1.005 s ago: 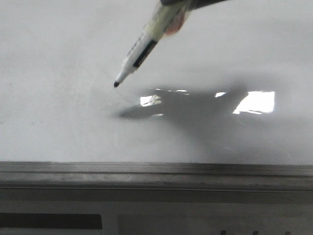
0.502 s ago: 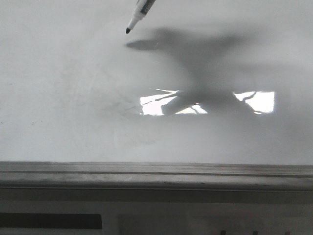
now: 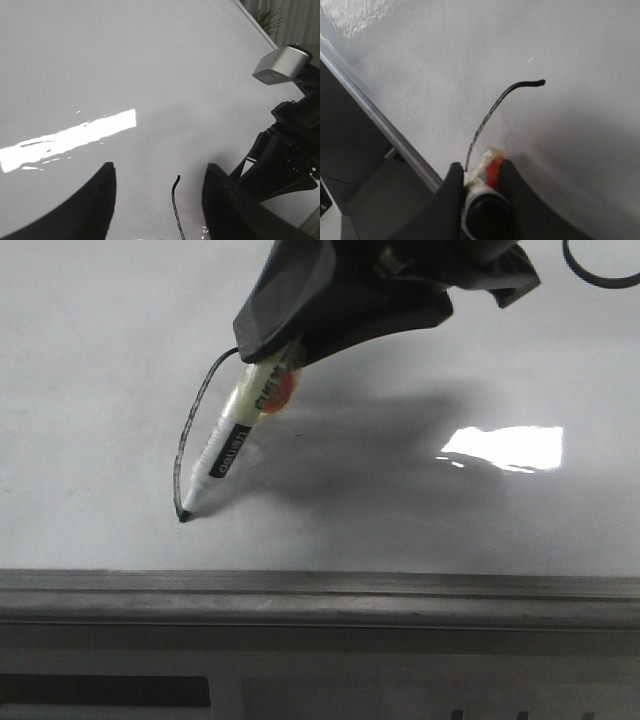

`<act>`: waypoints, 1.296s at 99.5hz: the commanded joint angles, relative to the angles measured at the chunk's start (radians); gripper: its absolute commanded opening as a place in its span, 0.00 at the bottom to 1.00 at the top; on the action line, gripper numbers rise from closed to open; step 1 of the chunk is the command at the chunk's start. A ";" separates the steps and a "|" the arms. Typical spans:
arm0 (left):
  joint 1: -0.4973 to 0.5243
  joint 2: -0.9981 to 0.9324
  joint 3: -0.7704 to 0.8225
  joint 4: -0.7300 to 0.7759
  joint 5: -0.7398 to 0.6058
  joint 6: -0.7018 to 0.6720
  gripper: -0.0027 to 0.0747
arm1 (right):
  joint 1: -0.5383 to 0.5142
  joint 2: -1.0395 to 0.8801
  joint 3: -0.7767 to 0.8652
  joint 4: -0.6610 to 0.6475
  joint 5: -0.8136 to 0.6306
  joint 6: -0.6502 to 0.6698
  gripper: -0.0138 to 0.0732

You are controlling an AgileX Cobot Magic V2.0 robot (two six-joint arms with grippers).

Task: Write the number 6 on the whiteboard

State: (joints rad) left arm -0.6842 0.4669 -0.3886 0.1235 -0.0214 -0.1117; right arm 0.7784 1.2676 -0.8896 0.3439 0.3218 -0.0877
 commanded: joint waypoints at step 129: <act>-0.234 0.491 0.054 0.037 -0.371 -0.011 0.48 | 0.149 -0.063 -0.067 -0.071 -0.012 -0.028 0.09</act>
State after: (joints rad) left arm -0.9260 0.9619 -0.3078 0.1812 -0.3054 -0.1117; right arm 0.9236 1.2397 -0.9262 0.2747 0.3618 -0.1054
